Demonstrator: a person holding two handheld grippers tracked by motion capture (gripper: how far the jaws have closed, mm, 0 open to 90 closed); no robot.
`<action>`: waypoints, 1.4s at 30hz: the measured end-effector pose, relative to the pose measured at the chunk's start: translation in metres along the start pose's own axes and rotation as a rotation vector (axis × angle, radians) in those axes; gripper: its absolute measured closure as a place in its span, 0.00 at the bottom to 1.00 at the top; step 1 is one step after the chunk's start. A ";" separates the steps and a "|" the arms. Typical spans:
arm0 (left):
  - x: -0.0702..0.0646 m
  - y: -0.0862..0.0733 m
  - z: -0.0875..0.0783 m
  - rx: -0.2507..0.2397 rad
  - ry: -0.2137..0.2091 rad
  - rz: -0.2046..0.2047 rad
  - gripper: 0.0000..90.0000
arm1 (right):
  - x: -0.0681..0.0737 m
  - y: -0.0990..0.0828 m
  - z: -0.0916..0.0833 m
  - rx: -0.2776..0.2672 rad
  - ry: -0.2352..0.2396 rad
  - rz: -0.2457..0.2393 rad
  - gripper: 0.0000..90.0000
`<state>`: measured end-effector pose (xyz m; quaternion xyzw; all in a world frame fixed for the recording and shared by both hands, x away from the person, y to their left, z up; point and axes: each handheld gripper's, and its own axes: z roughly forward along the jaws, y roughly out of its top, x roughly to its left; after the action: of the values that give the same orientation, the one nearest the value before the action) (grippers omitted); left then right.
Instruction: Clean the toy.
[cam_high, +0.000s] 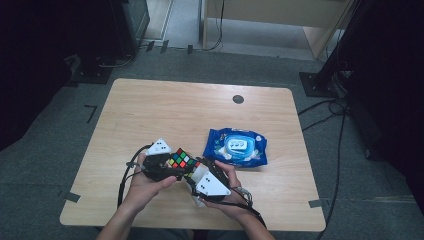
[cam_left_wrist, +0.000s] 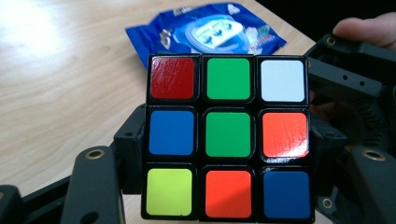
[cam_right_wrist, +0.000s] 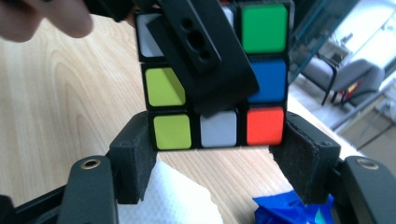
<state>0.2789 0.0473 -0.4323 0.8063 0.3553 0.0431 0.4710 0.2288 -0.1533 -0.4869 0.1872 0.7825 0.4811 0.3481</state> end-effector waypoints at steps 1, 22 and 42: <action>0.001 0.000 -0.002 -0.014 0.004 -0.006 0.38 | -0.001 -0.001 0.000 0.009 -0.003 0.008 0.35; -0.005 -0.005 -0.006 -0.101 -0.049 0.119 0.38 | -0.038 -0.002 -0.013 -0.049 0.114 0.566 1.00; 0.011 -0.009 -0.018 -0.122 0.033 0.115 0.38 | -0.021 -0.023 0.012 0.236 0.260 0.396 0.61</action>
<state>0.2755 0.0698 -0.4323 0.7943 0.3128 0.1052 0.5101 0.2531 -0.1700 -0.5029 0.3125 0.8195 0.4653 0.1196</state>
